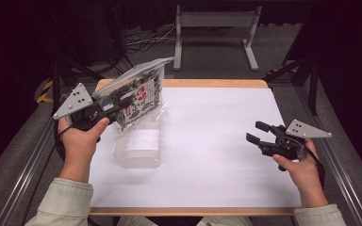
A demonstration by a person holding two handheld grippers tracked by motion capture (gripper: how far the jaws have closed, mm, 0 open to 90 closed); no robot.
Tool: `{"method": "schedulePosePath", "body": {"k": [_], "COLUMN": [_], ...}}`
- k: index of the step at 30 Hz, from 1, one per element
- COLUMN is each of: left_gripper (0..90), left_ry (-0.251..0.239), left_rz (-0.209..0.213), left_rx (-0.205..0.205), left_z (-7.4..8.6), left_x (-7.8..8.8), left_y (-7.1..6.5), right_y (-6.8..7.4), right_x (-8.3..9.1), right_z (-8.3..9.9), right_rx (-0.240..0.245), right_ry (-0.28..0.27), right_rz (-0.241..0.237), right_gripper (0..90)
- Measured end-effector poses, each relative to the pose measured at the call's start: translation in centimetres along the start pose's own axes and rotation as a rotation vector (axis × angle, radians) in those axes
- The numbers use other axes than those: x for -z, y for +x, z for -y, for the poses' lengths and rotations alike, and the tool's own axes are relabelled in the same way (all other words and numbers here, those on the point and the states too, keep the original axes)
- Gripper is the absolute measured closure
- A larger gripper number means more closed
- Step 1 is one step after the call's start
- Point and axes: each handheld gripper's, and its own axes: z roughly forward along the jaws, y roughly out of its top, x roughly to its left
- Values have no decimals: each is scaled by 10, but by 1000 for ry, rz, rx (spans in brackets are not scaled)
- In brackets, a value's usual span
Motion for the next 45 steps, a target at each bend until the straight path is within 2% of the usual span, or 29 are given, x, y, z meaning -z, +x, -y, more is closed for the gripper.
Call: {"method": "schedulePosePath", "body": {"k": [5,11,23,32,39,45], "left_gripper": [718,718,718,717,717,717], "left_ry": [-4,12,45,78,96,106], "left_rz": [4,-8,4,-3,-14,-16], "left_rx": [24,39,92,98,122,118], "left_z": [7,18,39,48,57,60], "left_x": [0,-2,-8,-12,-14,-16], "left_y": [6,10,15,15,17,17], "right_y": [-1,-1,-2,-3,-4,-4], "right_x": [0,0,0,-1,-1,-1], "right_z": [1,2,4,5,5,5], "right_rx": [-3,-6,-30,-39,-54,-63], "right_ry": [6,7,1,2,-9,-15], "right_rz": [4,3,-11,-20,-28,-31], "right_gripper": [379,375,375,371,366,362]}}
